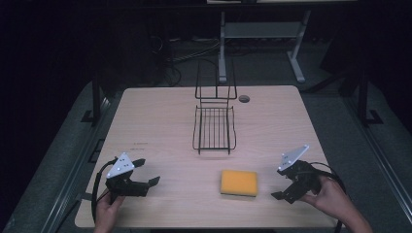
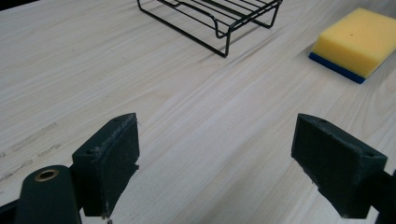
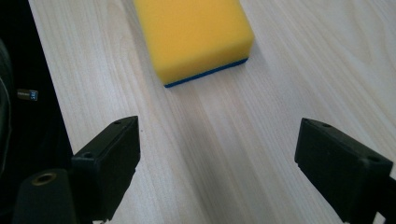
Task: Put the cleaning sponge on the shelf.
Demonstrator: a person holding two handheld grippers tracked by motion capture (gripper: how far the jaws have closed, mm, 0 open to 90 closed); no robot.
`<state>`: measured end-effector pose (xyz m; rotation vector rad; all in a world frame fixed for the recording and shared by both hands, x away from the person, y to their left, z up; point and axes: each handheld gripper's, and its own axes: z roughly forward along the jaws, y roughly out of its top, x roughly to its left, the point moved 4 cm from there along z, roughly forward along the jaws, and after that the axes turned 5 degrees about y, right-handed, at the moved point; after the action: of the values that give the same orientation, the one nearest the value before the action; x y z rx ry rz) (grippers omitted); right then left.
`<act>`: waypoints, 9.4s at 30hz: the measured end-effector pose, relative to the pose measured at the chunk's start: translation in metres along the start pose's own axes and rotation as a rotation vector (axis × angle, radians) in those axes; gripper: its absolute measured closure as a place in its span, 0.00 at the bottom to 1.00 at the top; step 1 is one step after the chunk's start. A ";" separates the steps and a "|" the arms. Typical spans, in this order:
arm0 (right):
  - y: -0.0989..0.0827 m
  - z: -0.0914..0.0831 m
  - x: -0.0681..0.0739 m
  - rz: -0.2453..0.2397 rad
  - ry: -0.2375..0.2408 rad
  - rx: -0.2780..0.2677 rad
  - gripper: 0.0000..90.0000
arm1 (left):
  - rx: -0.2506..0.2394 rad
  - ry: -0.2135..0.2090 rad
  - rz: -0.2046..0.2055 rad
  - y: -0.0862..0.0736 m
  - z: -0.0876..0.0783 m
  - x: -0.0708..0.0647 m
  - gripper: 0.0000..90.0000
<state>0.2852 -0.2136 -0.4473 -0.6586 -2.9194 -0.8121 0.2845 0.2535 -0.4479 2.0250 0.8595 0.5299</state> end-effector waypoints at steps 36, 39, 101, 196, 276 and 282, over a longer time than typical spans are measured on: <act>0.043 0.016 0.002 -0.111 0.052 0.027 0.15 | -0.006 -0.004 0.000 0.000 -0.001 0.001 0.16; 0.047 0.019 0.002 -0.123 0.054 0.025 0.15 | -0.006 -0.004 0.000 0.000 -0.001 0.001 0.16; 0.087 0.081 0.009 -0.226 0.102 0.104 0.15 | -0.021 -0.008 0.002 0.001 -0.002 0.002 0.16; 0.124 0.056 -0.010 -0.257 0.108 0.113 0.24 | -0.040 -0.009 -0.012 0.002 -0.005 0.005 0.16; 0.192 0.060 -0.039 -0.295 0.108 0.167 0.24 | -0.070 -0.003 -0.031 0.003 -0.011 0.009 0.16; 0.198 0.066 -0.045 -0.292 0.112 0.174 0.24 | -0.072 -0.003 -0.033 0.003 -0.011 0.009 0.16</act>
<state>0.4124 -0.0453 -0.4151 -0.1700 -2.9749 -0.5810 0.2851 0.2647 -0.4389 1.9431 0.8583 0.5316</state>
